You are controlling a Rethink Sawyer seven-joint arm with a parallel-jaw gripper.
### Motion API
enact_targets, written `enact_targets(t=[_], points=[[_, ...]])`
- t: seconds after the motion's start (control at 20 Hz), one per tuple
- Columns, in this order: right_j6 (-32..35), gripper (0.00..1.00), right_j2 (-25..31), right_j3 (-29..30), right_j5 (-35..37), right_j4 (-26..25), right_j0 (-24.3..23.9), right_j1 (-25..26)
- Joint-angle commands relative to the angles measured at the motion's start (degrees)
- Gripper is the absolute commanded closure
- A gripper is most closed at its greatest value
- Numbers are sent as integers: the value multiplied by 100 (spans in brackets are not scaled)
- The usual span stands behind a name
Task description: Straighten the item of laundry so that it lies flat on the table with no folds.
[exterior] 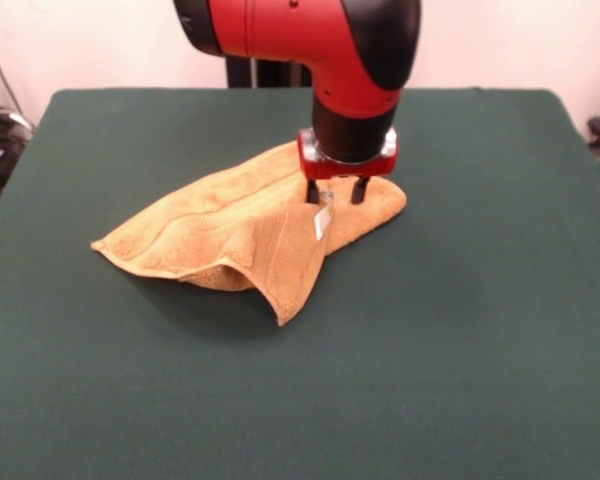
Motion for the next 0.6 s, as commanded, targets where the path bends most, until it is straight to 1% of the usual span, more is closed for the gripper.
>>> enact_targets(t=[0.05, 0.15, 0.25, 0.4, 0.6], points=[[1013, 0, 370, -642, 222, 351, 200, 402], [1013, 0, 384, -602, 100, 337, 180, 386], [812, 0, 491, -486, -142, 239, 114, 341], [910, 0, 475, -371, -281, 263, 96, 320], [849, 0, 484, -432, -296, 229, 84, 355]])
